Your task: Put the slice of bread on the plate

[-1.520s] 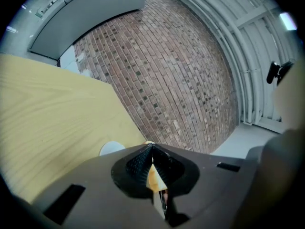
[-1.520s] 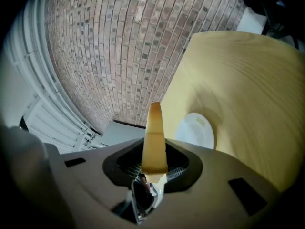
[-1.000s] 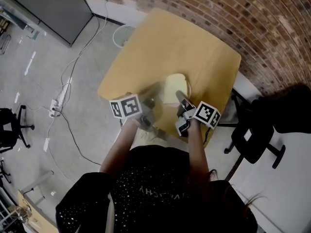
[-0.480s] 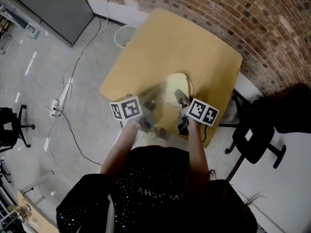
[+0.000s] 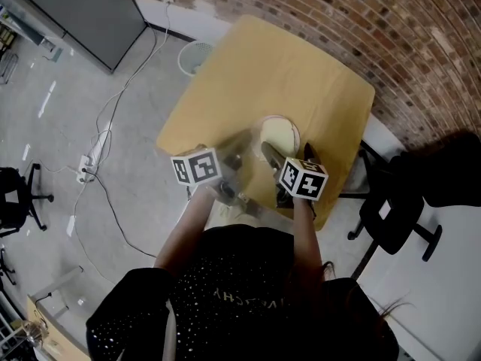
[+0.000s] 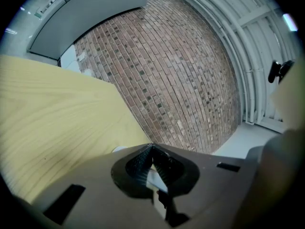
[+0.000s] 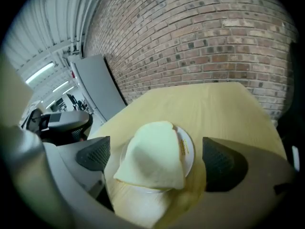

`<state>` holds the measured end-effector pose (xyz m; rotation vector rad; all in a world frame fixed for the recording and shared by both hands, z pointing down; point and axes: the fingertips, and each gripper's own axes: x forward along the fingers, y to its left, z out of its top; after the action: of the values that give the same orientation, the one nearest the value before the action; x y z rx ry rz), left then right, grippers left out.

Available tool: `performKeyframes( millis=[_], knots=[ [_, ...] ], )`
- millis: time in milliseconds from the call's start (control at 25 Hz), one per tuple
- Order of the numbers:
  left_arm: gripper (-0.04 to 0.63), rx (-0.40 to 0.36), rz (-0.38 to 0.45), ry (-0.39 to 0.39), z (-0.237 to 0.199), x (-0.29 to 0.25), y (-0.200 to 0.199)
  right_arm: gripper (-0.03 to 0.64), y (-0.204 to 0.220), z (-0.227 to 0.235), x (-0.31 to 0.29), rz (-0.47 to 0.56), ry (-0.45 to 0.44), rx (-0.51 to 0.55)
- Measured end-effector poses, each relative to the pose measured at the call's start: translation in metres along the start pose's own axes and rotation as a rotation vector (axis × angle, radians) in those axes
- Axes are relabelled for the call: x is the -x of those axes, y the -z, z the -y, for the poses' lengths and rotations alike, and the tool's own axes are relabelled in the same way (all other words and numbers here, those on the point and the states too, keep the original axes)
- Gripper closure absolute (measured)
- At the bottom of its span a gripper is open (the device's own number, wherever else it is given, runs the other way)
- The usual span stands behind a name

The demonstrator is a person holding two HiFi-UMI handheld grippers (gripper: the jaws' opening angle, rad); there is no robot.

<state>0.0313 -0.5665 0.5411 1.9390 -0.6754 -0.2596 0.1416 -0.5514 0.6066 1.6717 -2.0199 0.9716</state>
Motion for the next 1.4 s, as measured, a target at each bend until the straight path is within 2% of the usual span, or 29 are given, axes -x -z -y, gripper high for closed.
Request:
performKeyframes(
  millis=[120, 200, 280, 400, 440, 520, 560, 640, 680, 840, 1080, 1400],
  knots=[
    [0.586, -0.01, -0.004, -0.002, 0.001, -0.002, -0.002, 0.035, -0.011, 0.004, 0.009, 0.028, -0.028, -0.066],
    [0.586, -0.013, -0.006, 0.005, 0.004, -0.005, -0.003, 0.037, -0.02, -0.001, 0.015, 0.044, -0.082, -0.094],
    [0.586, -0.01, -0.012, 0.02, 0.008, -0.007, -0.004, 0.037, -0.029, -0.012, 0.022, 0.07, -0.18, -0.161],
    [0.586, -0.013, -0.015, 0.028, 0.012, -0.007, -0.004, 0.044, -0.045, -0.029, 0.035, 0.115, -0.364, -0.363],
    [0.586, -0.013, -0.016, 0.029, 0.012, -0.008, -0.004, 0.082, -0.05, -0.033, 0.039, 0.132, -0.419, -0.441],
    [0.586, -0.015, -0.017, 0.033, 0.015, -0.009, -0.004, 0.218, -0.059, -0.034, 0.047, 0.171, -0.496, -0.577],
    [0.586, -0.017, -0.017, 0.036, 0.017, -0.009, -0.004, 0.322, -0.062, -0.031, 0.05, 0.192, -0.516, -0.634],
    [0.586, -0.021, -0.017, 0.042, 0.02, -0.01, -0.003, 0.575, -0.065, -0.024, 0.055, 0.235, -0.541, -0.736],
    [0.586, -0.023, -0.016, 0.043, 0.021, -0.009, -0.003, 0.601, -0.066, -0.022, 0.058, 0.252, -0.562, -0.782],
    [0.586, -0.029, -0.011, 0.046, 0.025, -0.007, -0.004, 0.601, -0.073, -0.022, 0.068, 0.303, -0.669, -0.938],
    [0.586, -0.036, -0.005, 0.05, 0.031, -0.002, -0.002, 0.603, -0.072, -0.028, 0.076, 0.297, -0.66, -0.857],
    [0.586, -0.042, -0.01, 0.062, 0.043, 0.006, 0.007, 0.603, -0.065, -0.029, 0.09, 0.313, -0.663, -0.851]
  ],
)
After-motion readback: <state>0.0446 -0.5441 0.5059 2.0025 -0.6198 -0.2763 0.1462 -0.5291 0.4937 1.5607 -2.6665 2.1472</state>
